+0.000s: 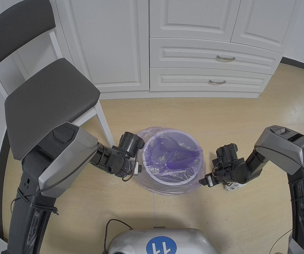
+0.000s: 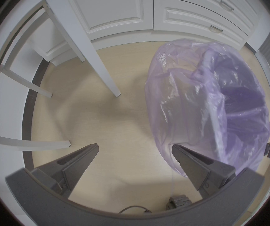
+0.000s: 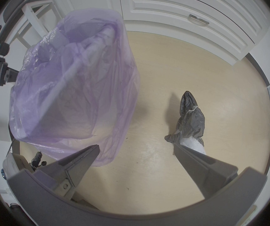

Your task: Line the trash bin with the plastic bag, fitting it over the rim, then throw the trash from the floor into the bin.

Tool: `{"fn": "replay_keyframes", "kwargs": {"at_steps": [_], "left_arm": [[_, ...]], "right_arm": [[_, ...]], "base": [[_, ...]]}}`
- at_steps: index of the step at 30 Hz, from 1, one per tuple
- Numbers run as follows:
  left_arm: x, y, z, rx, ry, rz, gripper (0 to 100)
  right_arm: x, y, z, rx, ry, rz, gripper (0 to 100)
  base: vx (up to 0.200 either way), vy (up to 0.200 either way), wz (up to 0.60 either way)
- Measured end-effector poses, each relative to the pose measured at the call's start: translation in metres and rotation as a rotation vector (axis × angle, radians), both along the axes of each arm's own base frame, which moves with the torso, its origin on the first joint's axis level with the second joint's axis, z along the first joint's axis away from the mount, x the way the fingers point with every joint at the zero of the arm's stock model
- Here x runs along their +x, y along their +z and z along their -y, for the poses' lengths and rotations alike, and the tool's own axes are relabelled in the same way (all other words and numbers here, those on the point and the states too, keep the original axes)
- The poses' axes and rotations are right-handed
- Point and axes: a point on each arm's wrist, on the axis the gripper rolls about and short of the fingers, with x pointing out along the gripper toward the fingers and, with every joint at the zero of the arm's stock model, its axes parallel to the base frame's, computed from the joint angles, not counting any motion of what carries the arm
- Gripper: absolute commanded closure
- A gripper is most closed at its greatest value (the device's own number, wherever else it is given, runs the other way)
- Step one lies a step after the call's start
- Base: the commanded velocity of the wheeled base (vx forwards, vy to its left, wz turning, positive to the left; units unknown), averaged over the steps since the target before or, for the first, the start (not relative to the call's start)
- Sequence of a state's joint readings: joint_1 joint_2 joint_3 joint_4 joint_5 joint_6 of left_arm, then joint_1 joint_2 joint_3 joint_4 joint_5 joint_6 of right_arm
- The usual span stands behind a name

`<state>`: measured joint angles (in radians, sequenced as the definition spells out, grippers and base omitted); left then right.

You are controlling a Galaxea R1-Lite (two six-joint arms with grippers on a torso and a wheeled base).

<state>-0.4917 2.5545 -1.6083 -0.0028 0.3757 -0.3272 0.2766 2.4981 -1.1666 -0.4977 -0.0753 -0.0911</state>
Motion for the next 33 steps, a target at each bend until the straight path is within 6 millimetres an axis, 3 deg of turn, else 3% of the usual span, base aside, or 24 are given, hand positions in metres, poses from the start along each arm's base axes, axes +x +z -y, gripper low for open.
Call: {"fn": "replay_keyframes", "kwargs": {"at_steps": [8,14,21,33], "left_arm": [[0.026,-0.007,-0.001,-0.064,0.049,0.047,0],[0.032,-0.014,-0.008,-0.1,0.084,0.037,0],[0.023,-0.009,-0.011,-0.137,0.067,-0.002,0],[0.002,0.011,-0.015,-0.206,-0.008,-0.044,0]], "right_arm": [[0.004,-0.002,0.001,-0.011,-0.024,0.01,0],[0.006,-0.003,0.001,-0.012,-0.03,0.012,0],[0.008,-0.004,0.001,-0.012,-0.035,0.021,0],[0.034,-0.004,-0.005,0.014,-0.035,0.093,0]], "base": [[0.0,0.0,0.0],[0.0,0.0,0.0],[0.0,0.0,0.0],[0.0,0.0,0.0]]}}
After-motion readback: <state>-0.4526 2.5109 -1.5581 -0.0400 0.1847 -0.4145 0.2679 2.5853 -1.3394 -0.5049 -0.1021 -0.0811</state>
